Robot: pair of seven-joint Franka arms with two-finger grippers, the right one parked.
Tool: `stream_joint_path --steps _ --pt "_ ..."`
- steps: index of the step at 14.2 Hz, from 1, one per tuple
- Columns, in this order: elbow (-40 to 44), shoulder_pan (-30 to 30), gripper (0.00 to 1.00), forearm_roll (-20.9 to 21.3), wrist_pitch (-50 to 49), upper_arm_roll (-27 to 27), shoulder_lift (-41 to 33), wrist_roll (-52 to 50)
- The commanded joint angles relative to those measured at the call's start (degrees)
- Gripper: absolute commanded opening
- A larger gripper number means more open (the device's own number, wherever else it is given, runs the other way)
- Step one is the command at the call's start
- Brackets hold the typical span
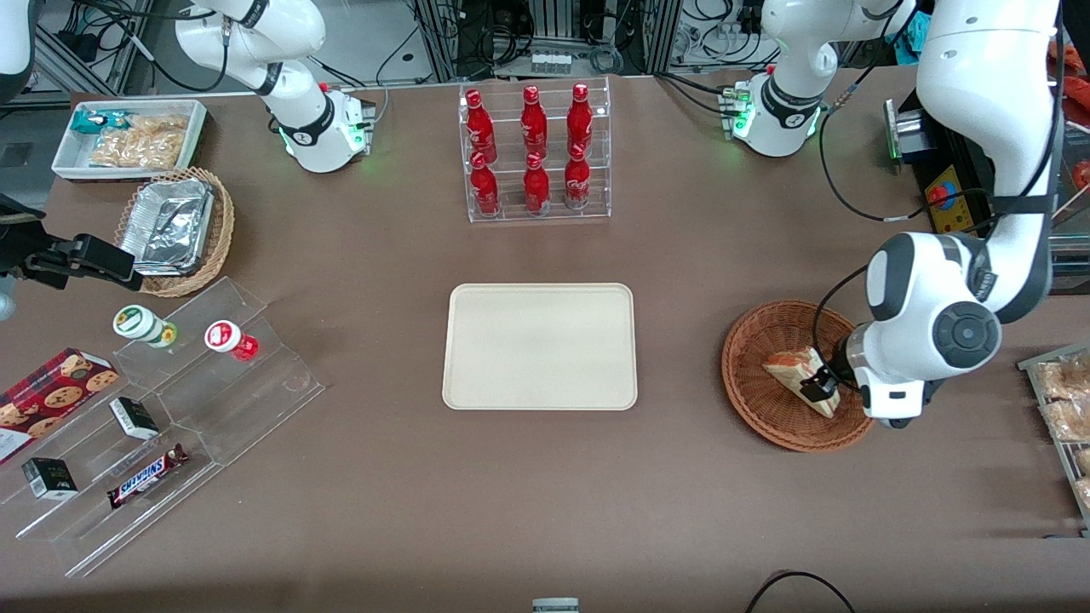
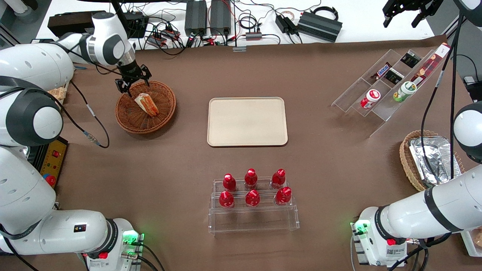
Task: Place sandwich from basket to tray
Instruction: 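Lower the left gripper and close it on the wrapped sandwich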
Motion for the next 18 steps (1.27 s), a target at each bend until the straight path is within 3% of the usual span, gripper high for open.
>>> stream_joint_path --steps 1,6,8,10,14,18 --pt "-6.29 0.04 1.00 0.65 7.17 -0.11 -1.16 -1.39" --pt "-10.00 0.57 0.97 0.74 12.28 -0.11 -0.11 -1.39" --pt "-9.65 0.57 0.58 0.65 12.56 -0.11 0.51 -1.48" --pt "-9.21 0.57 0.33 0.57 12.38 -0.02 0.43 -1.48" --pt "-6.66 -0.48 0.28 0.74 10.37 -0.28 -0.10 -1.48" --pt "0.26 -8.28 0.26 0.74 -0.33 -0.28 -1.51 -4.98"
